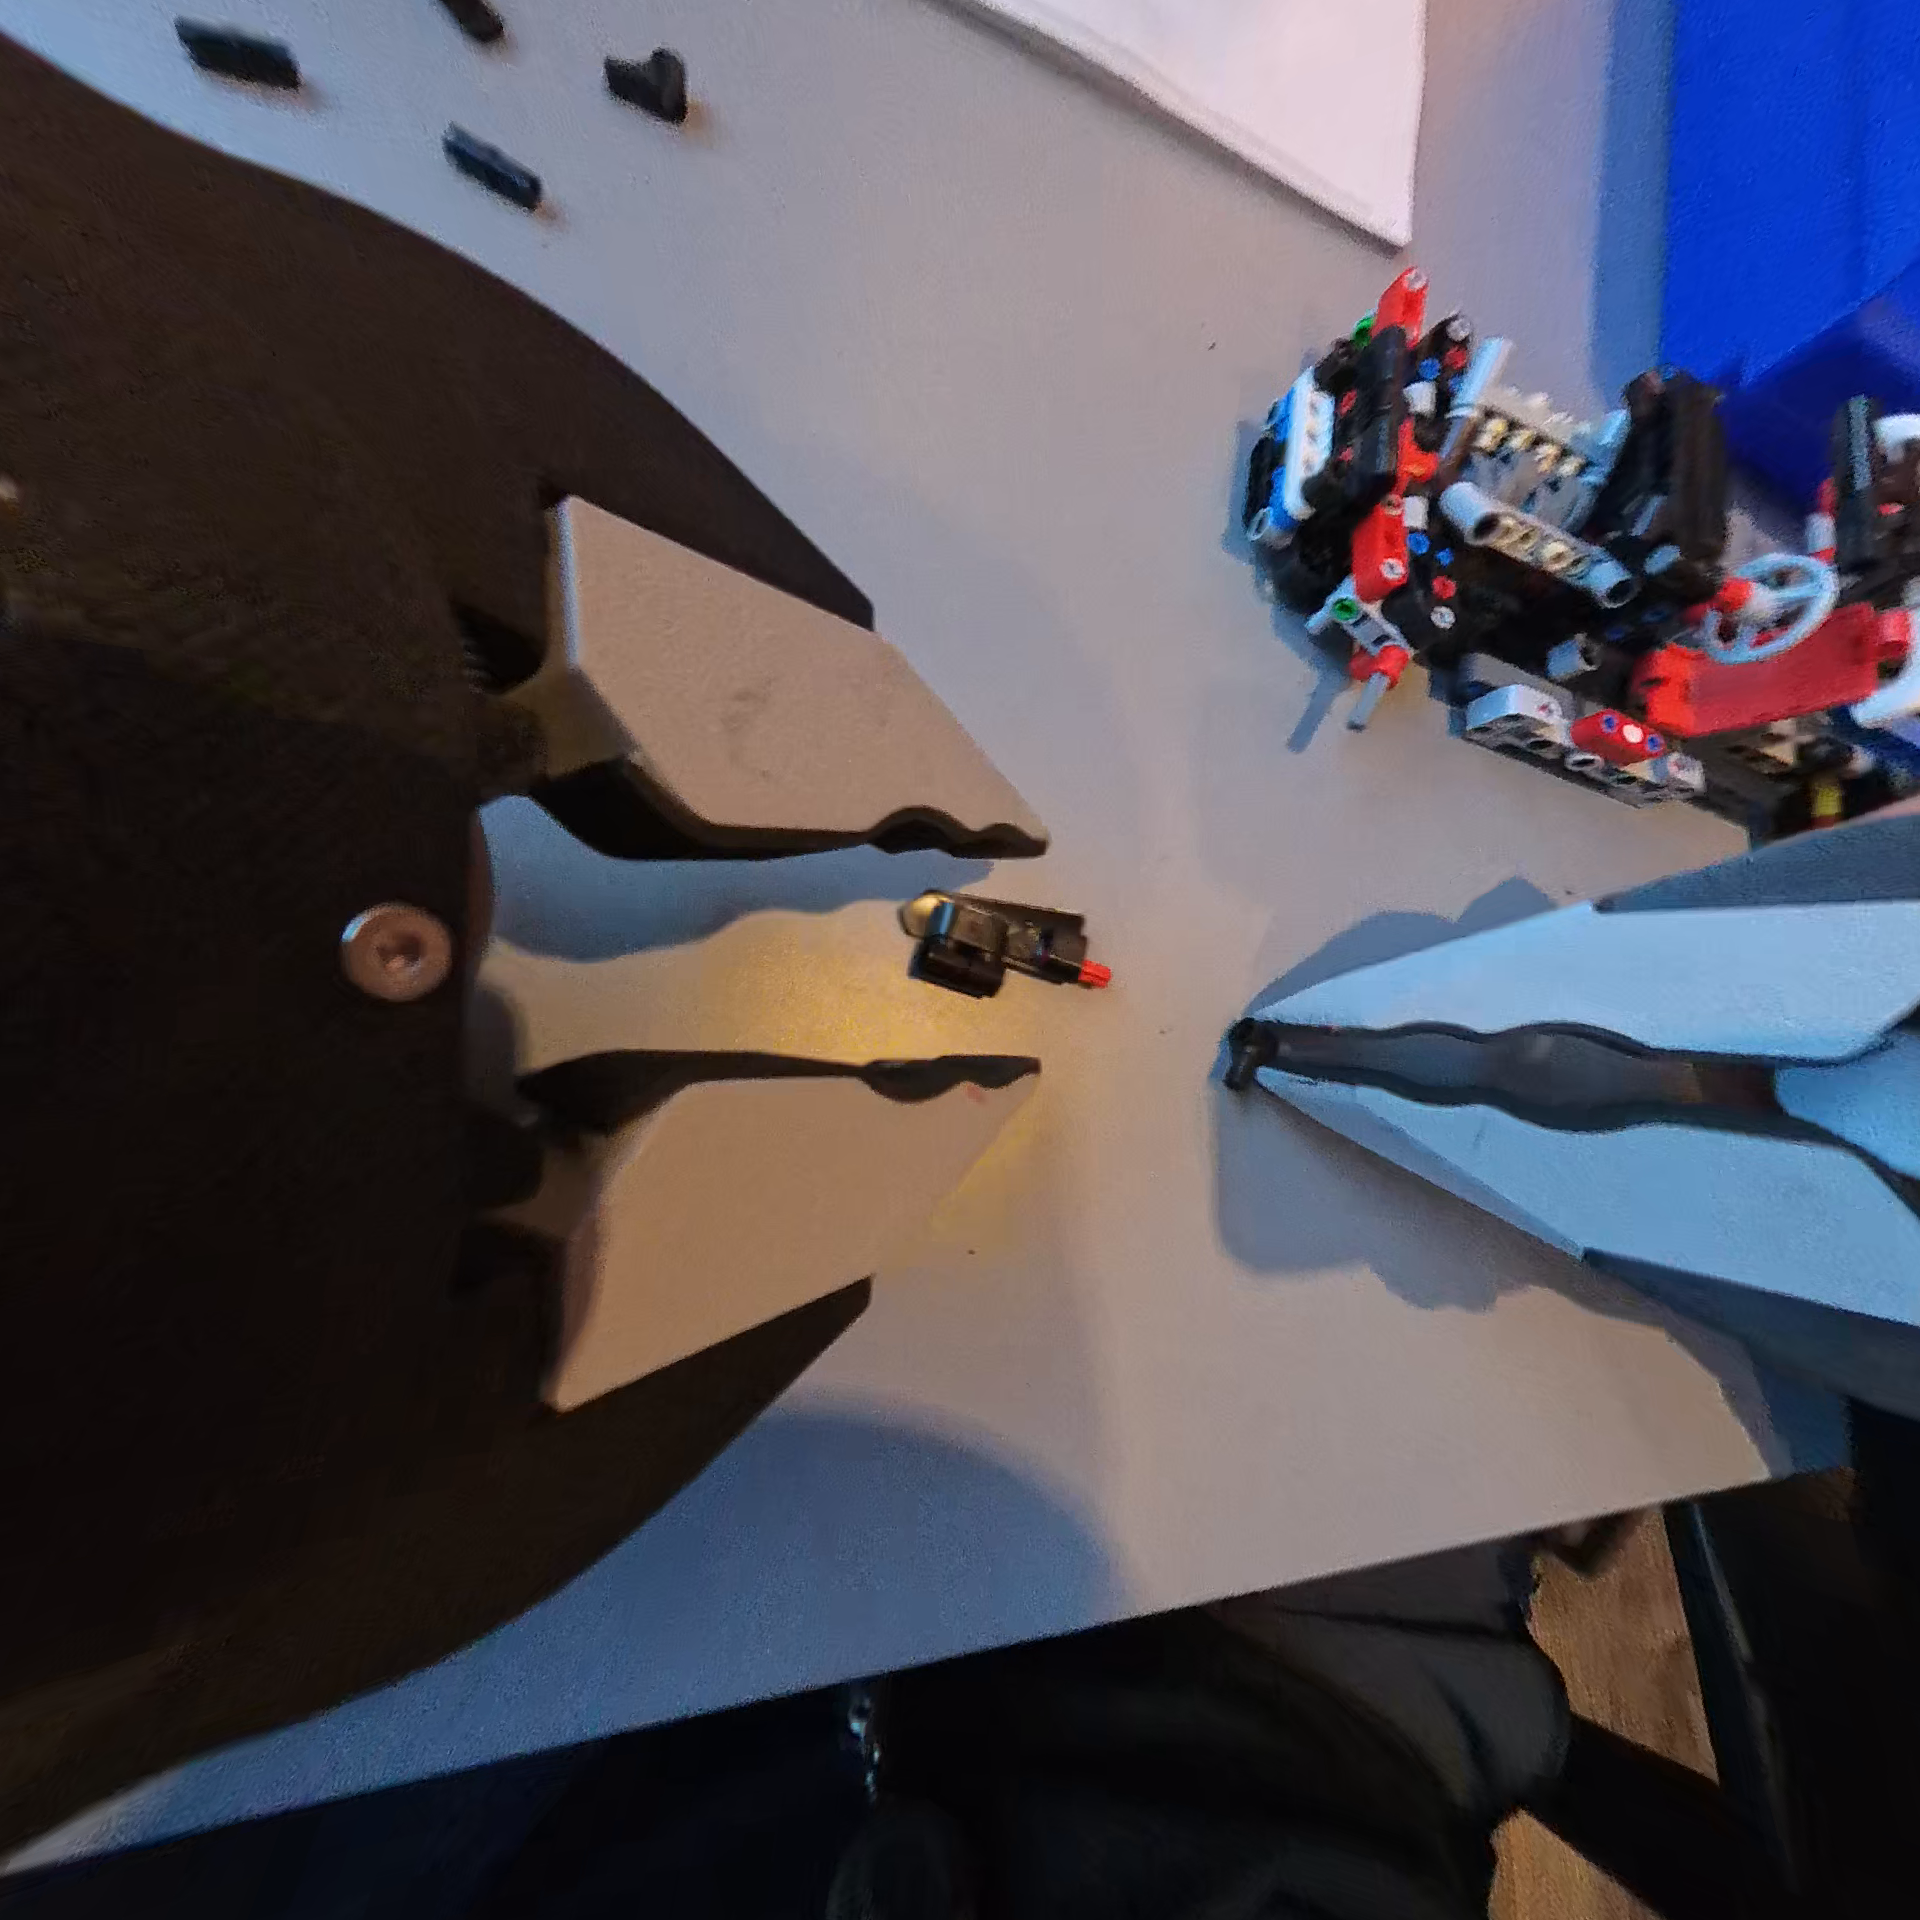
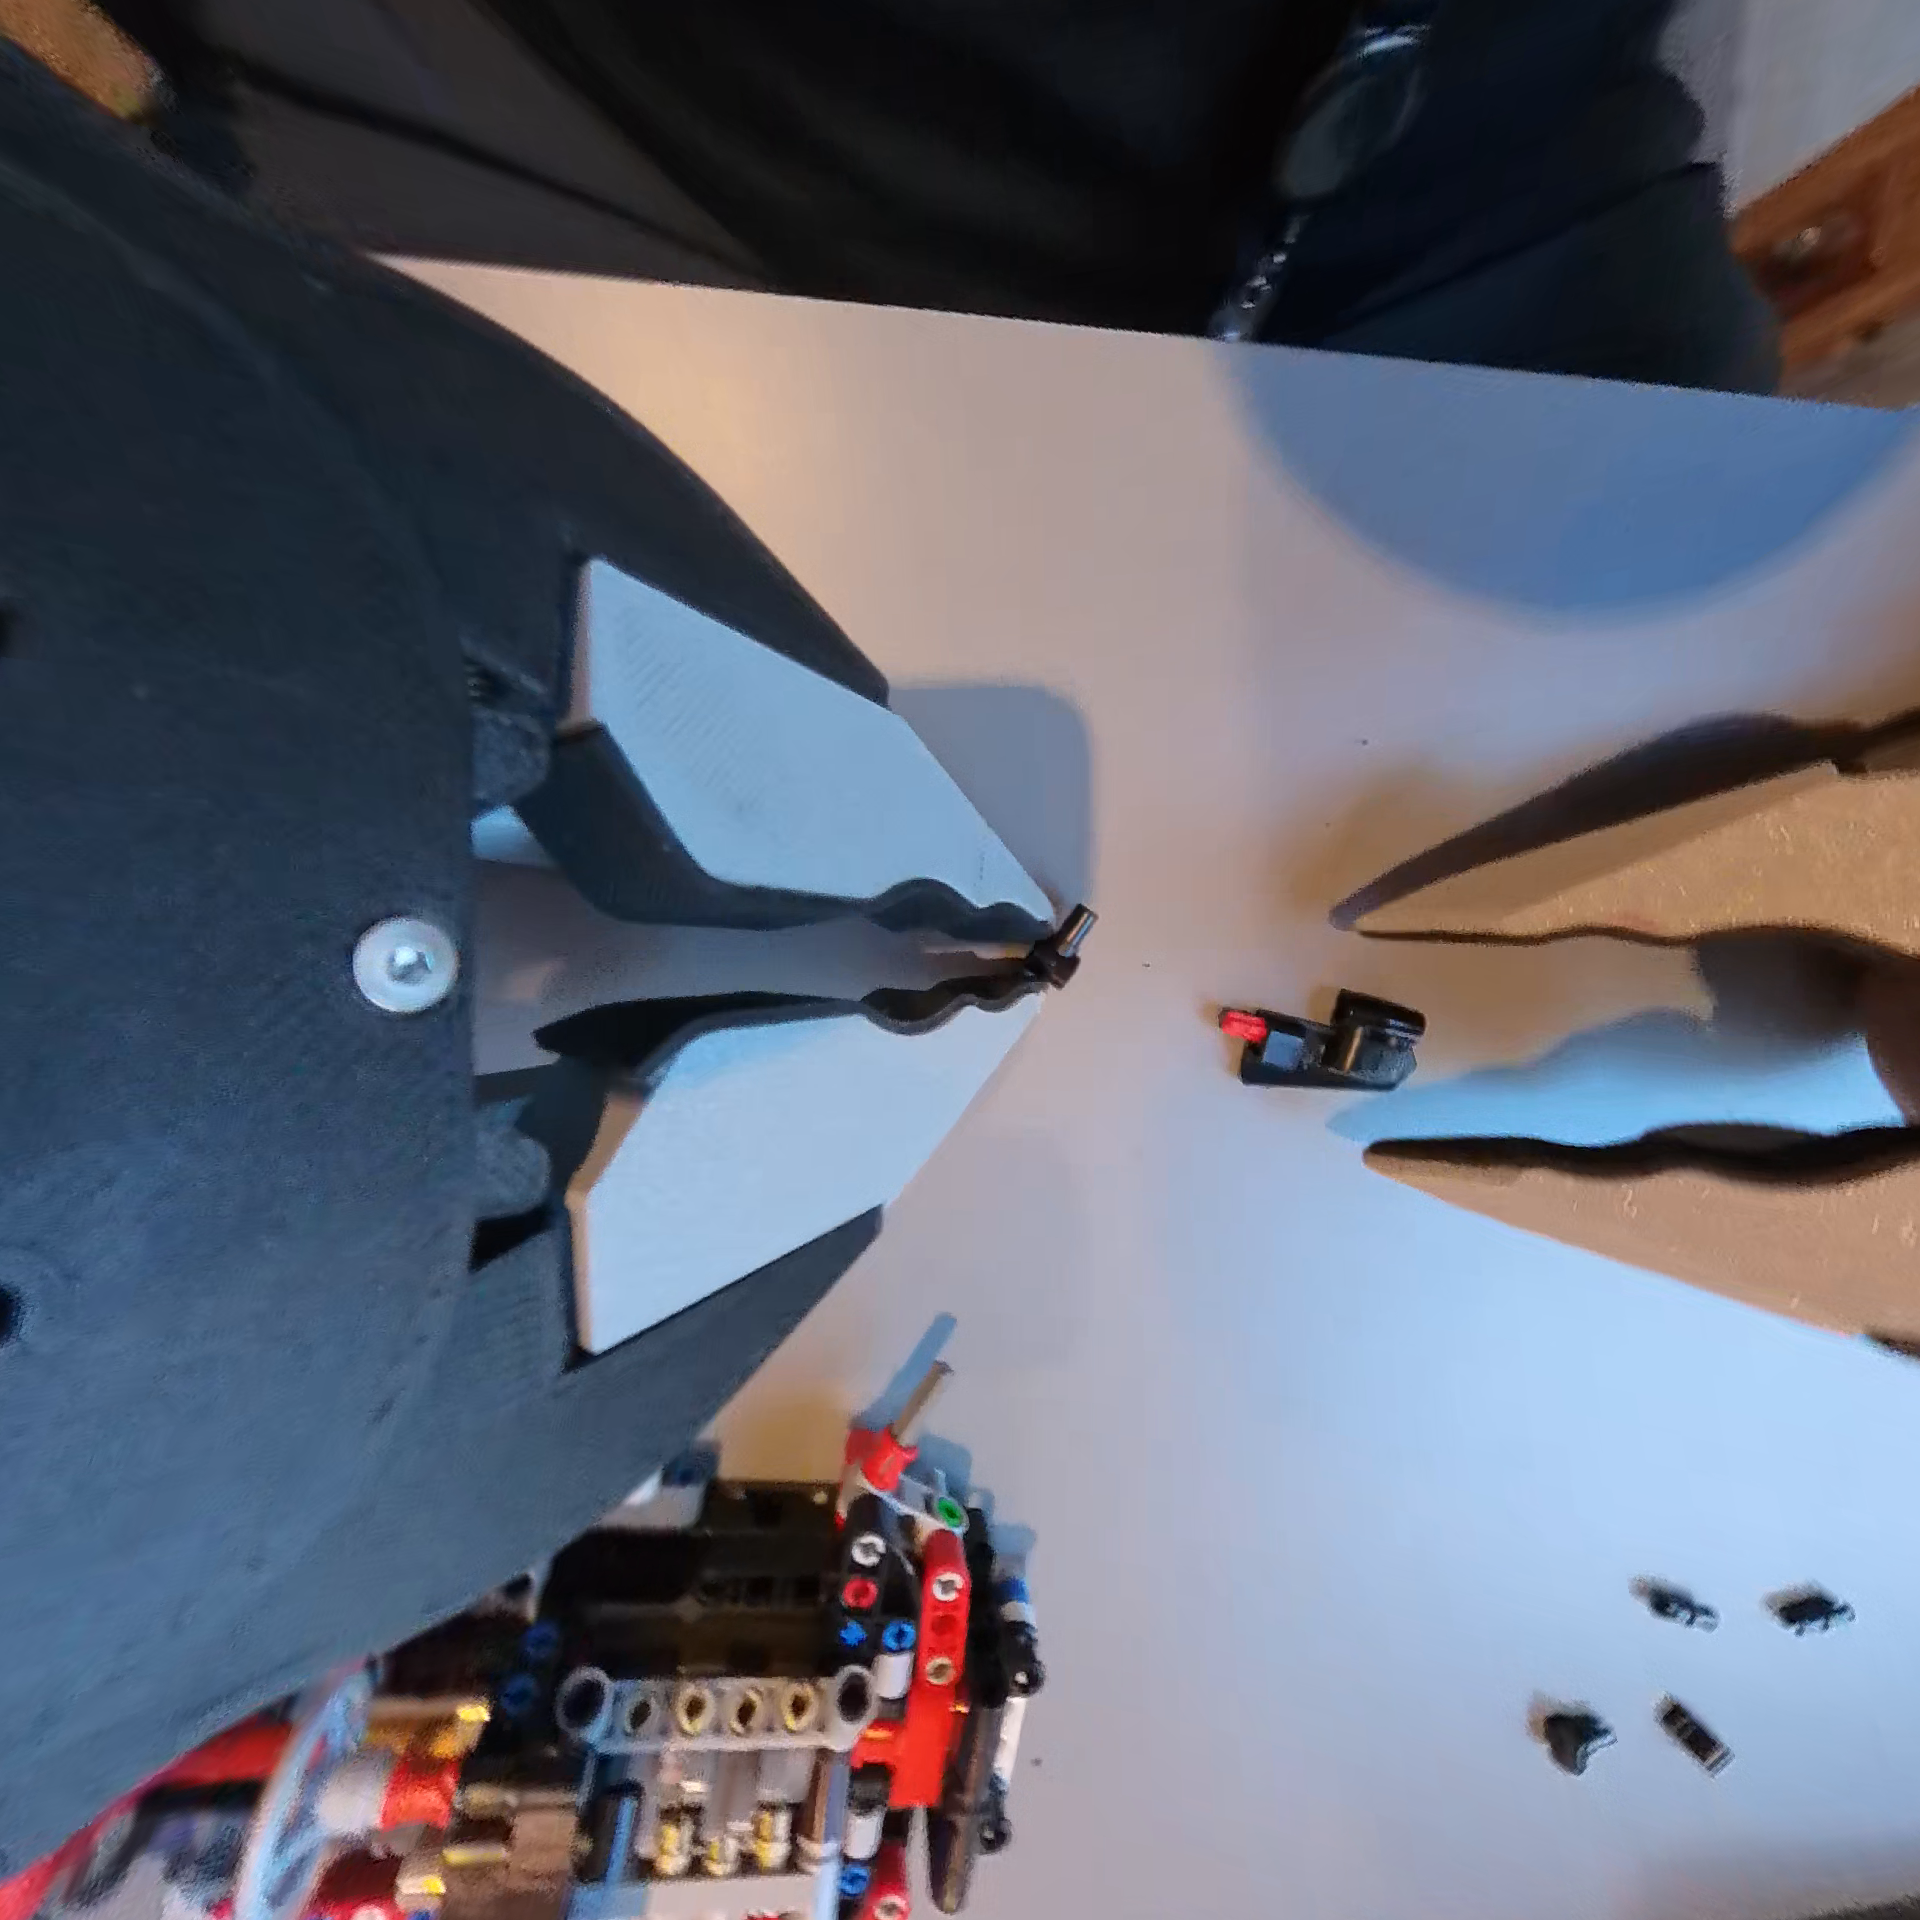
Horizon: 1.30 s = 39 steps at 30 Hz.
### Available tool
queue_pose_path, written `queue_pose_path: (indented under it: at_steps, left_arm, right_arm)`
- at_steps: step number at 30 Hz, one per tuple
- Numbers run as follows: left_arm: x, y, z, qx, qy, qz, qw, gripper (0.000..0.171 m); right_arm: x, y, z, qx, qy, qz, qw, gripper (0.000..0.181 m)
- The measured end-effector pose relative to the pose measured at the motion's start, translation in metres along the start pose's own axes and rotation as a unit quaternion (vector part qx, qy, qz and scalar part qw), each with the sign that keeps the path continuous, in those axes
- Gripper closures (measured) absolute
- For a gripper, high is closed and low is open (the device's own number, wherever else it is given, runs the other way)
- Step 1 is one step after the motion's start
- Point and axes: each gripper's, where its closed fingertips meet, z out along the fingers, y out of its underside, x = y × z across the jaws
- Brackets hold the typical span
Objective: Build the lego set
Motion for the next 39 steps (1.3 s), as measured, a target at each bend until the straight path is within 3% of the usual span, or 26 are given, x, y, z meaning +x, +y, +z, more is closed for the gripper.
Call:
queue_pose_path:
  at_steps: [6, 14, 22, 32, 39]
  left_arm:
    - [0.023, -0.016, 0.029, -0.020, -0.030, 0.116, 0.993, 0.153]
    - [0.018, -0.019, 0.039, -0.041, -0.112, 0.217, 0.969, 0.171]
    - [0.022, -0.022, 0.039, -0.029, -0.115, 0.234, 0.965, 0.167]
    - [0.020, -0.025, 0.039, -0.027, -0.129, 0.244, 0.961, 0.160]
    - [0.020, -0.020, 0.040, -0.039, -0.132, 0.263, 0.955, 0.171]
  right_arm:
    - [0.003, -0.002, 0.001, -0.015, 0.007, 0.111, 0.994, 0.178]
    - [-0.005, -0.005, -0.001, -0.041, -0.045, 0.220, 0.974, 0.179]
    - [-0.004, -0.004, 0.000, -0.030, -0.087, 0.304, 0.948, 0.179]
    - [-0.007, -0.007, 0.002, -0.024, -0.114, 0.332, 0.936, 0.180]
    - [-0.008, -0.008, 0.005, -0.040, -0.125, 0.323, 0.937, 0.181]
